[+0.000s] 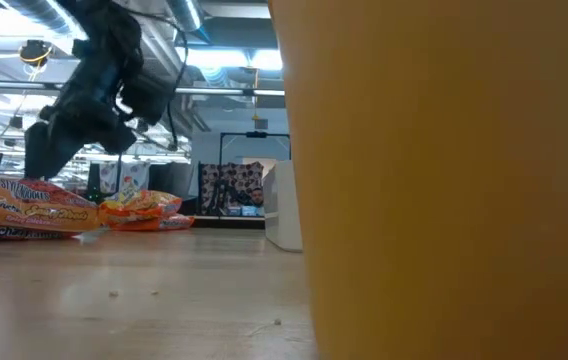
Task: Sort Maruchan noodles
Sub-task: Put the red noodle pack into the blue bin
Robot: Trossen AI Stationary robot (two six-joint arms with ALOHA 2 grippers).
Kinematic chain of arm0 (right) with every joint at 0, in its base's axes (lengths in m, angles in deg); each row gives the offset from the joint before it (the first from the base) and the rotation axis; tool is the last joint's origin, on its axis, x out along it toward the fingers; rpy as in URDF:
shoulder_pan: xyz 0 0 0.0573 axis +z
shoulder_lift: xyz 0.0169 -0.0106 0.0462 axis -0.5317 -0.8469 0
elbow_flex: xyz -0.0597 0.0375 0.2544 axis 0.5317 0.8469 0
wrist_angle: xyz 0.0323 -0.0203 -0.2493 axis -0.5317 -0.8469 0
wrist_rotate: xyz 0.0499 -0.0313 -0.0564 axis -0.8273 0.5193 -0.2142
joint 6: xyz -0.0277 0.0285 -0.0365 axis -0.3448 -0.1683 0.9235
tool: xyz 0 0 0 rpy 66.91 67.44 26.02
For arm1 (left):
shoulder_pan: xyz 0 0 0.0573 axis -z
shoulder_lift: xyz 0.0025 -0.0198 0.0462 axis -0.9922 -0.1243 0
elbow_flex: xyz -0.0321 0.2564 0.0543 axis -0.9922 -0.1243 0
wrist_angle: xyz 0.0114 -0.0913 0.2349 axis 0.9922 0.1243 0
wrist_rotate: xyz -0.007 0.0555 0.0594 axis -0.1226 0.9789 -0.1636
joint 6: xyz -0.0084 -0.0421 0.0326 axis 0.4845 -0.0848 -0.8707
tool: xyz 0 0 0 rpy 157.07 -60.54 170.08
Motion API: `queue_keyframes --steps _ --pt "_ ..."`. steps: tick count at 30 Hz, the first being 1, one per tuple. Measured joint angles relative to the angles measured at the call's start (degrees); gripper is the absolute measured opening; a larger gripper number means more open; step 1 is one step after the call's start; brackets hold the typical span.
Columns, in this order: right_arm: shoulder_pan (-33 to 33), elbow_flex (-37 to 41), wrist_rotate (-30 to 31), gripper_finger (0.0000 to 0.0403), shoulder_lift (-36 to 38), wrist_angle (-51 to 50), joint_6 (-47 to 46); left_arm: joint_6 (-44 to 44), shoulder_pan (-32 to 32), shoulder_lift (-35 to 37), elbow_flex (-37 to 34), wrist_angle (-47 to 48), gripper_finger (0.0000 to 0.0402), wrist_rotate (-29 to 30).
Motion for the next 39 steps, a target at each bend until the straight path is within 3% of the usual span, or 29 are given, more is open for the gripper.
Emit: queue_keyframes --steps 8,12,17,30,36,39 --pt "0.0 0.03 0.0 0.0193 -1.03 0.83 0.17 -4.28 0.05 -3.64 -4.56 -4.57 0.0311 -9.57" --pt "0.0 0.03 0.0 0.0193 -1.03 0.89 0.17 -6.35 1.02 -4.08 -4.75 -7.23 0.0305 -16.21" --pt "0.0 0.03 0.02 0.0193 -1.03 1.07 0.18 -5.6 3.87 -3.84 -3.73 -12.91 0.0291 -19.89" --pt "0.0 0.03 0.02 0.0193 -1.03 1.21 0.2 2.4 15.9 -11.14 -3.5 -42.16 0.0283 -19.86" --pt "0.0 0.03 0.02 0.0193 -1.03 1.19 0.22 -0.49 19.07 -10.0 -0.34 -37.15 0.0283 -15.64" --pt "0.0 0.03 0.02 0.0193 -1.03 1.19 0.22 -3.66 19.2 -7.12 0.59 -31.7 0.0283 -9.6"
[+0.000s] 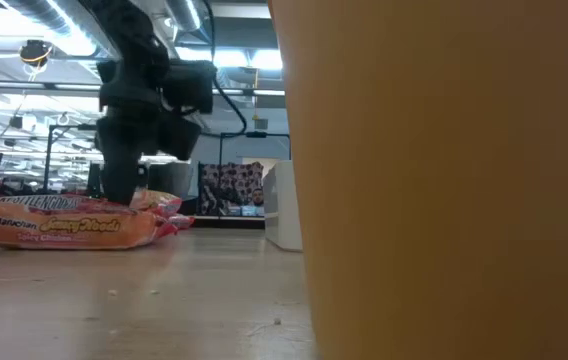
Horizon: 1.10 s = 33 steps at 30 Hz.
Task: Sort Maruchan noodles
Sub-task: Put the red noodle pack into the blue bin
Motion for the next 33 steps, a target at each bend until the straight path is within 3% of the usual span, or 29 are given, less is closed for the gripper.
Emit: queue_keyframes --steps 2,4,10,22,33 --pt "0.0 0.0 0.0 0.0193 0.0 -0.01 -0.02 -1.97 -0.21 0.96 -0.21 3.09 0.0283 3.94" --pt "0.0 0.02 0.0 0.0193 0.0 -0.02 -0.02 -3.33 -0.74 1.37 -0.8 2.78 0.0283 4.32" --pt "0.0 0.04 0.0 0.0193 0.0 0.0 -0.04 -4.38 -3.13 -0.56 -5.17 -3.69 0.0283 -5.56" --pt "0.0 0.04 0.0 0.0193 0.02 0.09 0.18 -4.7 -3.43 -3.76 -7.34 -8.41 0.0276 -12.82" --pt "-0.02 0.04 0.01 0.0193 0.02 0.02 0.23 -5.23 -1.73 -5.51 -8.02 -17.47 0.0171 -19.37"
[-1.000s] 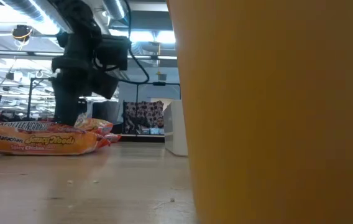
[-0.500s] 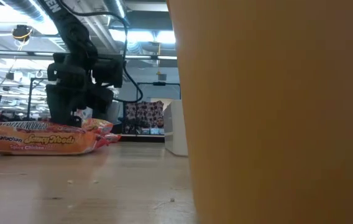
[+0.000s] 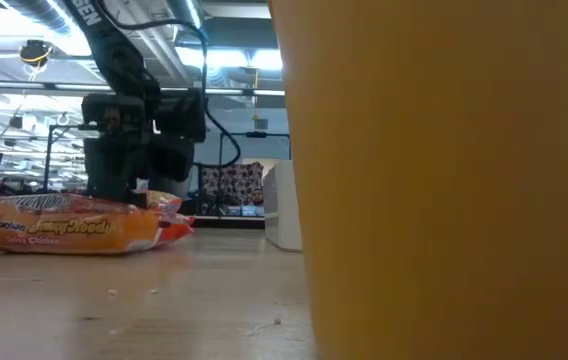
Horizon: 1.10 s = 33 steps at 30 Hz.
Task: Sort Maruchan noodles
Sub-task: Put the red noodle pack into the blue bin
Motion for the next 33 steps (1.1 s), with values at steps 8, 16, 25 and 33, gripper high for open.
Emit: queue_keyframes --steps 8,16,25,33 --pt "0.01 0.0 0.18 0.0193 0.0 -0.07 0.17 -1.24 4.02 -2.76 0.2 -4.18 0.0092 -1.19" --pt "-0.01 0.0 0.2 0.0193 0.0 -0.07 0.15 -2.25 5.21 -2.79 0.22 -7.2 0.0034 -1.06" --pt "-0.01 0.0 0.21 0.0193 0.0 -0.04 -0.31 -3.11 6.34 -2.14 2.07 -8.36 0.0 4.95" --pt "-0.03 0.0 0.21 0.0193 0.04 2.56 -0.46 -2.97 10.68 4.45 4.56 -5.65 0.0 17.3"
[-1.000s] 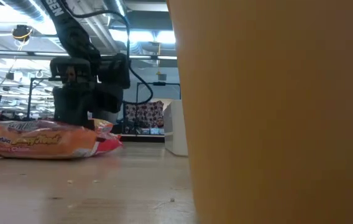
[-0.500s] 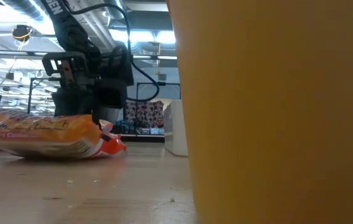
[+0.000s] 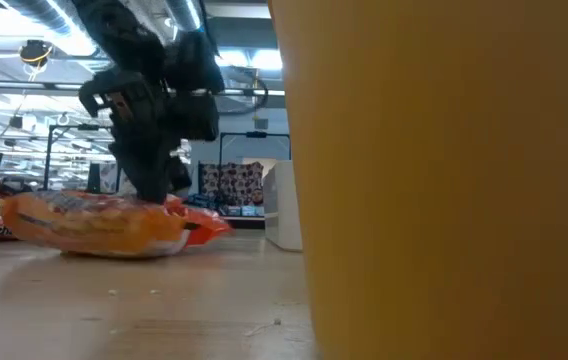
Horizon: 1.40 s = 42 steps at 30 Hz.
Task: Sort Maruchan noodles
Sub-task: Put the red noodle pack into the blue bin
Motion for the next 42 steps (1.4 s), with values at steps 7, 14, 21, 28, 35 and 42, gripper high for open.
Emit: queue_keyframes --steps 7,14,21,28,35,42 --pt "0.02 0.0 0.0 0.0198 0.0 3.5 -3.16 1.98 3.26 7.49 0.12 1.68 0.0 13.46" --pt "0.02 0.0 4.29 0.0271 -0.02 5.01 -9.16 2.13 6.2 14.34 0.14 1.19 0.0 24.77" --pt "0.02 0.0 5.96 0.0325 -0.07 5.58 -11.01 2.11 7.98 19.25 0.14 0.48 0.0 30.46" --pt "0.02 0.0 8.75 0.032 -0.07 6.54 -11.71 1.68 9.56 23.82 0.14 -0.87 0.0 35.62" --pt "0.01 -0.73 9.29 0.0308 -5.08 12.88 -12.02 -1.31 10.46 26.41 0.16 -7.96 0.0 41.9" --pt "0.02 -6.63 8.81 0.0307 -12.94 12.95 -11.94 -4.4 10.44 26.59 0.2 -14.38 0.0 42.3"
